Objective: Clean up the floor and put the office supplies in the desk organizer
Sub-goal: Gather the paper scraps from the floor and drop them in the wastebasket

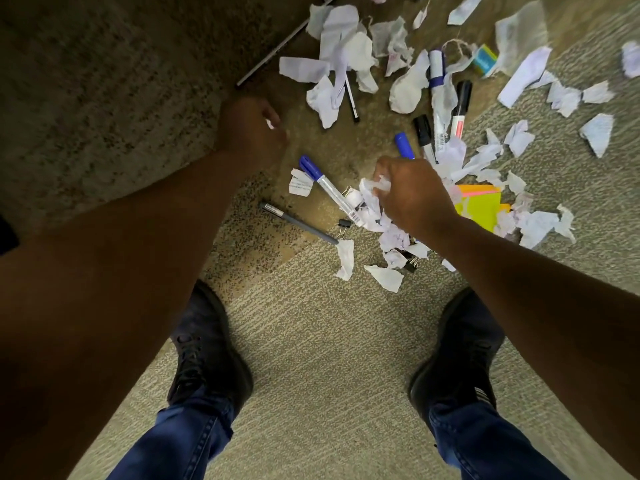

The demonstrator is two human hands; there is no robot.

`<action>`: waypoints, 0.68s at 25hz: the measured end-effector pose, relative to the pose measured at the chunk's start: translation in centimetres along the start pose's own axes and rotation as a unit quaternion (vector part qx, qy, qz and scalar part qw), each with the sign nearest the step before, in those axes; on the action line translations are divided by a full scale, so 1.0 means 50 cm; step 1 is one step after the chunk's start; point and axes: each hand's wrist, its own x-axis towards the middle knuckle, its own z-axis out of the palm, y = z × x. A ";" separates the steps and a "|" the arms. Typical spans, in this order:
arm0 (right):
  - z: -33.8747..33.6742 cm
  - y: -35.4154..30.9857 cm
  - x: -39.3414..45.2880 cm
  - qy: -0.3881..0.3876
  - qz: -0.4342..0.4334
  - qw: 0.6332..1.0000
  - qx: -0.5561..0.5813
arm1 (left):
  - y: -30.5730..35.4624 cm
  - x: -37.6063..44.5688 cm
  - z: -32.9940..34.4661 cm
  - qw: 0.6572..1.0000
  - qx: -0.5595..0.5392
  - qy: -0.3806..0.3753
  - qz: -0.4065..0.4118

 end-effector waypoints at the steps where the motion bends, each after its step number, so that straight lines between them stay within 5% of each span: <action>1: -0.008 0.003 0.003 0.030 0.013 0.999 0.010 | 0.009 -0.006 0.001 1.000 -0.017 0.018 0.004; 5: -0.057 0.014 0.066 0.112 0.027 0.993 -0.005 | 0.046 0.017 -0.004 0.998 -0.008 0.039 0.043; 8: -0.095 0.012 0.119 0.155 0.027 0.987 -0.045 | 0.034 0.028 0.009 0.987 0.141 -0.030 0.078; 10: -0.113 0.007 0.145 0.164 -0.004 0.983 -0.088 | 0.012 0.020 0.012 0.979 0.184 -0.012 0.087; 17: -0.108 0.020 0.223 0.038 -0.059 0.976 -0.206 | -0.013 -0.018 -0.005 0.997 0.001 0.066 0.037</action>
